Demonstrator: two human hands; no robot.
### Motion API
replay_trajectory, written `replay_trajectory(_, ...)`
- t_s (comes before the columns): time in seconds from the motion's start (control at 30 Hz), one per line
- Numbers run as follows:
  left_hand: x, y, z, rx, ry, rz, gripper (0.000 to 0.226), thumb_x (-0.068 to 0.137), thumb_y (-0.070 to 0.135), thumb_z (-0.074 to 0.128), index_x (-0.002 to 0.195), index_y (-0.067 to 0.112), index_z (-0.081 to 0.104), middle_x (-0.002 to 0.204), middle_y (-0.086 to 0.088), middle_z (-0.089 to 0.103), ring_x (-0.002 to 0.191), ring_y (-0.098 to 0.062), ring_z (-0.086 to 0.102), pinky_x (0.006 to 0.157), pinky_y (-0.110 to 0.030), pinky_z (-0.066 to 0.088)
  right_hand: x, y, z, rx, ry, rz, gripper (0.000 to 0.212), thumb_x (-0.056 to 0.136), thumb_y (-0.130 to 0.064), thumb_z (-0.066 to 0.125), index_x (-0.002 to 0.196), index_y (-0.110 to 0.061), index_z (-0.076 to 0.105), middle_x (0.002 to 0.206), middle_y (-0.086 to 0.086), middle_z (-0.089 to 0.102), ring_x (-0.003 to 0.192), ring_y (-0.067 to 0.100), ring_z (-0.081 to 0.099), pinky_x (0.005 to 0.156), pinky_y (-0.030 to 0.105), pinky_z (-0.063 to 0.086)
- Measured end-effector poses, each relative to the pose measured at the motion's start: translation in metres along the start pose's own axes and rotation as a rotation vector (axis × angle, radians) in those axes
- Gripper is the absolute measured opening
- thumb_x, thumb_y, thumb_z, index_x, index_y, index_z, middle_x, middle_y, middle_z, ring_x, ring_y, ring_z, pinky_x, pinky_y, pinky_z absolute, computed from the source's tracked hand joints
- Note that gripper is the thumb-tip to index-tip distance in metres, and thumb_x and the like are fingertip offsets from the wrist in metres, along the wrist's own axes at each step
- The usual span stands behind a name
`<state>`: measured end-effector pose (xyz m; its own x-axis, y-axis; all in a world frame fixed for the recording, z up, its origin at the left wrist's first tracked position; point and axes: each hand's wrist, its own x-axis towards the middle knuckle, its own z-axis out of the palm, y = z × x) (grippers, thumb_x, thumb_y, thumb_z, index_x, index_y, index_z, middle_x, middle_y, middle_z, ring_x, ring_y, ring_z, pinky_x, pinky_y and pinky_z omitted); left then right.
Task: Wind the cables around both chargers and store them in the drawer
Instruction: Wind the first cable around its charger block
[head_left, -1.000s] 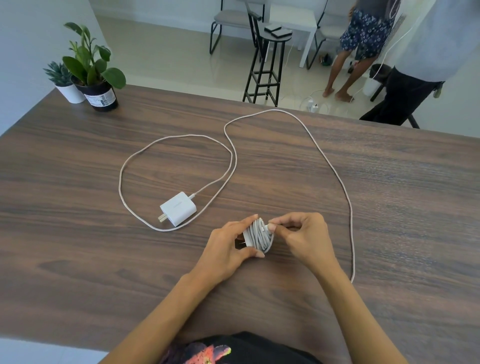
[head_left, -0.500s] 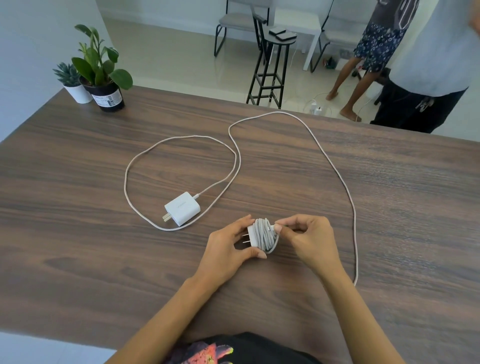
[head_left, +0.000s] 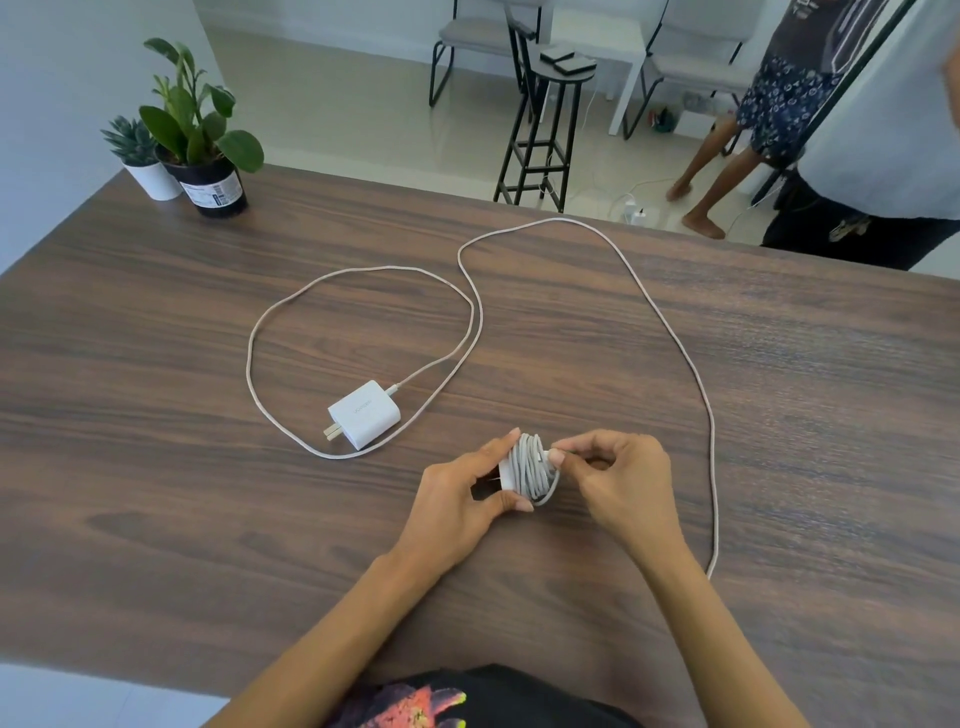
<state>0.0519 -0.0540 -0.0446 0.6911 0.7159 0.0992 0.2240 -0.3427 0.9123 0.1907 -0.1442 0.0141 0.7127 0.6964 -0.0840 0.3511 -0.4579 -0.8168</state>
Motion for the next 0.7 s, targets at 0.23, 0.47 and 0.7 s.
replay_trajectory(0.23, 0.001, -0.004, 0.002, 0.030, 0.013, 0.055, 0.069, 0.064, 0.011, 0.084, 0.127, 0.015, 0.057, 0.122, 0.016, 0.053, 0.116, 0.024, 0.039, 0.102, -0.004, 0.030, 0.009, -0.005, -0.008, -0.123, -0.098, -0.041, 0.013, 0.073, -0.013, 0.077, 0.067, -0.024, 0.073, 0.062, -0.016, 0.067, 0.065, -0.003, 0.061, 0.060, 0.002, 0.040)
replay_trajectory(0.47, 0.000, -0.002, 0.004, 0.037, 0.053, 0.070, 0.068, 0.067, 0.014, 0.083, 0.129, 0.012, 0.055, 0.123, 0.016, 0.052, 0.116, 0.025, 0.038, 0.100, -0.003, 0.030, -0.004, -0.003, 0.004, -0.127, 0.063, -0.100, 0.005, 0.078, -0.012, 0.073, 0.079, -0.015, 0.077, 0.074, -0.005, 0.074, 0.066, -0.003, 0.061, 0.066, -0.002, 0.039)
replay_trajectory(0.7, 0.001, -0.003, 0.002, 0.039, 0.066, 0.062, 0.069, 0.067, 0.015, 0.083, 0.130, 0.015, 0.054, 0.122, 0.019, 0.051, 0.117, 0.024, 0.039, 0.100, -0.005, 0.032, -0.012, 0.000, 0.007, -0.124, 0.074, -0.143, 0.012, 0.080, -0.009, 0.070, 0.089, -0.015, 0.077, 0.085, -0.004, 0.075, 0.080, -0.009, 0.058, 0.070, -0.004, 0.038)
